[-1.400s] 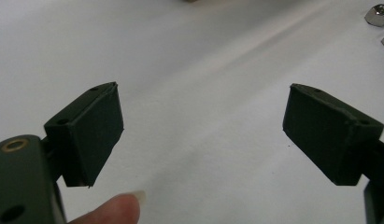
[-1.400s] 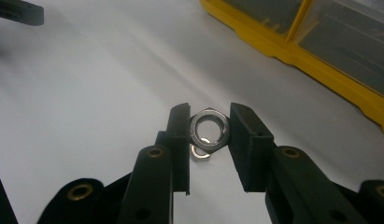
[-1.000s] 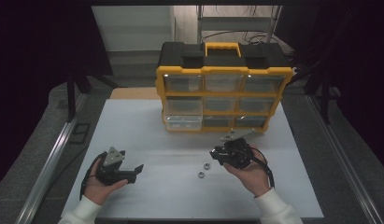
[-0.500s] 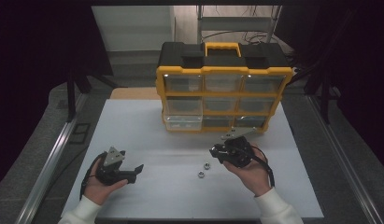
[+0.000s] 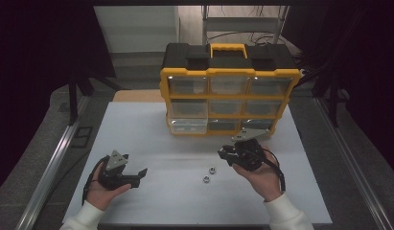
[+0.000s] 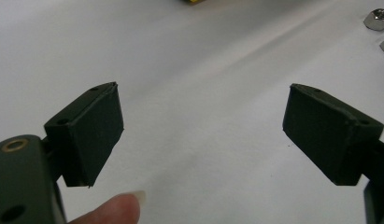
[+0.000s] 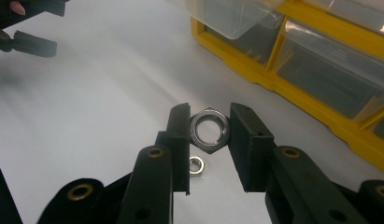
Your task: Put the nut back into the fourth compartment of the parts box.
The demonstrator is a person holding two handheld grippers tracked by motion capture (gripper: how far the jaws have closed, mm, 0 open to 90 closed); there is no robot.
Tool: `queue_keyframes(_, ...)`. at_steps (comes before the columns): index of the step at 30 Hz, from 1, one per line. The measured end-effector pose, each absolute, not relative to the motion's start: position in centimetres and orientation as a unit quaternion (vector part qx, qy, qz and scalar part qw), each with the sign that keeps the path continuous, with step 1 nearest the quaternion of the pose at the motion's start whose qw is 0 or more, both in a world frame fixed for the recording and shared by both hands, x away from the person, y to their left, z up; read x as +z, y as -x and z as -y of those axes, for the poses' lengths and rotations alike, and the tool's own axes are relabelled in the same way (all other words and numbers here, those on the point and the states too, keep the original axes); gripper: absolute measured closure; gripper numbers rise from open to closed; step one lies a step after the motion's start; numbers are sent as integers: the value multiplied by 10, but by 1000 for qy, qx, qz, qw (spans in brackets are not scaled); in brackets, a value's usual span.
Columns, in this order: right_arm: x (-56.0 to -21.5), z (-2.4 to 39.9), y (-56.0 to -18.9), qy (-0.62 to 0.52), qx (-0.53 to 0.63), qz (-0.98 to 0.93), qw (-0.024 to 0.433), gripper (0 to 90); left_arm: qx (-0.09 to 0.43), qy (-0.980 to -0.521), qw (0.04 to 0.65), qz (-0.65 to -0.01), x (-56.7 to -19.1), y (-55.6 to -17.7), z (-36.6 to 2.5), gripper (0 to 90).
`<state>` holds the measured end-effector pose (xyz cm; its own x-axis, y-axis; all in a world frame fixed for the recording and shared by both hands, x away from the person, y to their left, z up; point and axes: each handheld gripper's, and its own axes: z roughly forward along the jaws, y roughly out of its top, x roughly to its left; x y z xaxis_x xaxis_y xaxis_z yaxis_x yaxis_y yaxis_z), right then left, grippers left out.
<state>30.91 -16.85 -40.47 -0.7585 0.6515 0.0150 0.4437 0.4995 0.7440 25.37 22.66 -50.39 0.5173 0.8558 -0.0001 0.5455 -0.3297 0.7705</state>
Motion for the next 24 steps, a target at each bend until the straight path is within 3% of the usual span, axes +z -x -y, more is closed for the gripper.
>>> queue_keyframes(24,-384,162,-321,-314,411,-846,129,705,206,-786,371,-449,-506,-256,-228,131)
